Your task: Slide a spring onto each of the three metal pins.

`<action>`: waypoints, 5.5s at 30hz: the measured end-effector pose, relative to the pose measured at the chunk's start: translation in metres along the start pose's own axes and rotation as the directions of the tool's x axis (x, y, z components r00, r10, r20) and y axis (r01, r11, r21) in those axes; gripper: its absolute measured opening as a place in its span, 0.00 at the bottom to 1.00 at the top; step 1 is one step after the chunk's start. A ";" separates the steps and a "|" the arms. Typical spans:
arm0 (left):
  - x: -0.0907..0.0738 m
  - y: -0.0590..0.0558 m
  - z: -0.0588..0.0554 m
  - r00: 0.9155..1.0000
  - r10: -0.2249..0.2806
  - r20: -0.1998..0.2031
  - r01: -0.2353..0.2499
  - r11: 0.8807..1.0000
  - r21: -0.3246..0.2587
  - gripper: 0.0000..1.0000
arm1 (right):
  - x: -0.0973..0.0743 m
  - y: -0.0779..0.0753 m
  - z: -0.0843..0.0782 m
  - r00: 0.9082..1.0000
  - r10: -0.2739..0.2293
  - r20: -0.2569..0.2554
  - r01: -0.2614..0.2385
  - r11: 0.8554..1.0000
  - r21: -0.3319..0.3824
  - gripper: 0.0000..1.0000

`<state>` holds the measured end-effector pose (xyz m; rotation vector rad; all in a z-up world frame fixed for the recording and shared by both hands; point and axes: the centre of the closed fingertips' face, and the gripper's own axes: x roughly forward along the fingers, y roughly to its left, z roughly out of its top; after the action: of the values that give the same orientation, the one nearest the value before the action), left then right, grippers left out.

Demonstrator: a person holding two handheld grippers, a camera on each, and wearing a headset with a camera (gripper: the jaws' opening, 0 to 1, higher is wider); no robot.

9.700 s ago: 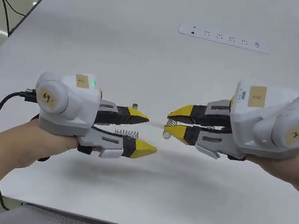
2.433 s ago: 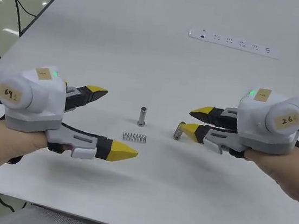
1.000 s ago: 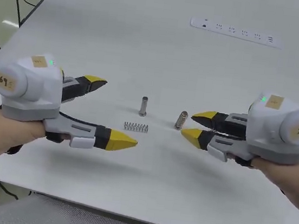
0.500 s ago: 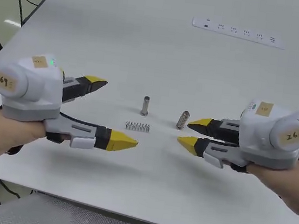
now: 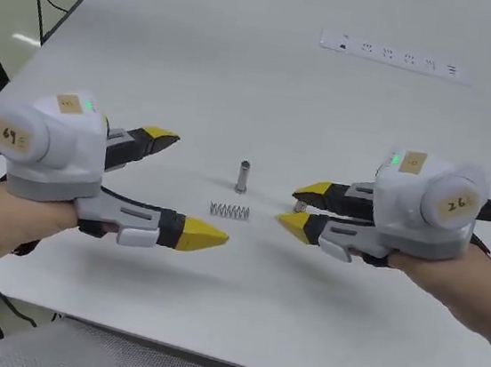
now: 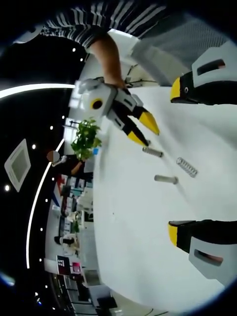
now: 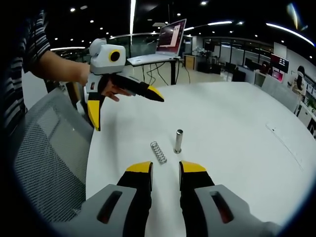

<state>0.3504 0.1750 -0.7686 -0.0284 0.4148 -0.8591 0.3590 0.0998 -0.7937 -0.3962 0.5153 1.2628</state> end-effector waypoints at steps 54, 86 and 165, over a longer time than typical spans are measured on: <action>-0.005 0.005 -0.005 1.000 0.005 -0.008 -0.005 1.000 -0.014 0.95 | 0.076 0.015 -0.022 0.969 0.079 -0.236 -0.129 0.970 -0.204 0.11; 0.002 -0.017 -0.001 0.999 -0.040 -0.010 0.040 0.999 0.002 0.94 | 0.029 0.021 -0.004 0.977 0.076 -0.199 -0.127 0.959 -0.255 0.07; 0.073 -0.079 0.004 0.938 -0.334 -0.093 0.345 0.927 0.145 0.09 | -0.034 0.020 -0.013 0.981 0.079 -0.178 -0.135 0.934 -0.330 0.07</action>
<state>0.3360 0.0684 -0.7753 0.0788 0.4083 -1.2374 0.3306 0.0710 -0.7856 -0.7770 0.4587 1.4382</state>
